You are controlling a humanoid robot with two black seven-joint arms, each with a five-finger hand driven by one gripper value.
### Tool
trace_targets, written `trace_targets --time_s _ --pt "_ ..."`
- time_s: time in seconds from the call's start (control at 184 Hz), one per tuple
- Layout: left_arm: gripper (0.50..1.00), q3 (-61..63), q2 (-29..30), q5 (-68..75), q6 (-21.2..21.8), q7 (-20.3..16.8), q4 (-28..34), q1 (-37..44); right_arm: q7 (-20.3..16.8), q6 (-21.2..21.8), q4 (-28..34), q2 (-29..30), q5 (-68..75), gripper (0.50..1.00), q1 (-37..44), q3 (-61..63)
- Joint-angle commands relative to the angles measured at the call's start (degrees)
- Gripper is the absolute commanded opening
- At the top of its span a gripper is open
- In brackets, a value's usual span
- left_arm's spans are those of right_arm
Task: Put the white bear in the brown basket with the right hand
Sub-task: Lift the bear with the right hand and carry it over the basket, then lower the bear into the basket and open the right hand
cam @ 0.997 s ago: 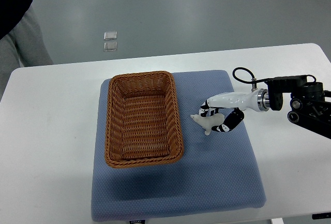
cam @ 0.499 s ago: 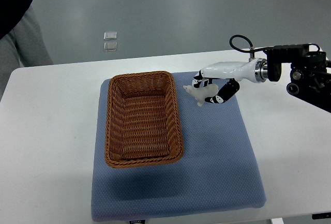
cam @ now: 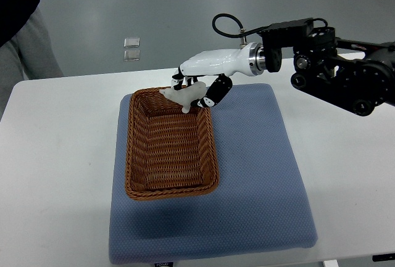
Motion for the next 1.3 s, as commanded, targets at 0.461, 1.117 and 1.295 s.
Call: trace_targets --time_s 0.461,1.117,1.295 --pt "1.0 -0.09 0.0 0.09 0.0 0.01 0.0 0.0 -0.5 -0.58 -15.39 15.95 -1.06 0.5 -3.59 -4.67" --pt "1.0 -0.09 0.0 0.0 0.0 0.01 0.0 0.0 -1.2 -2.07 -19.52 16.74 -2.73 0.533 -5.61 -5.64" --pt "1.0 -0.09 0.0 0.0 0.0 0.01 0.0 0.0 -1.2 -2.77 -19.52 16.74 -2.64 0.678 -5.61 -5.55"
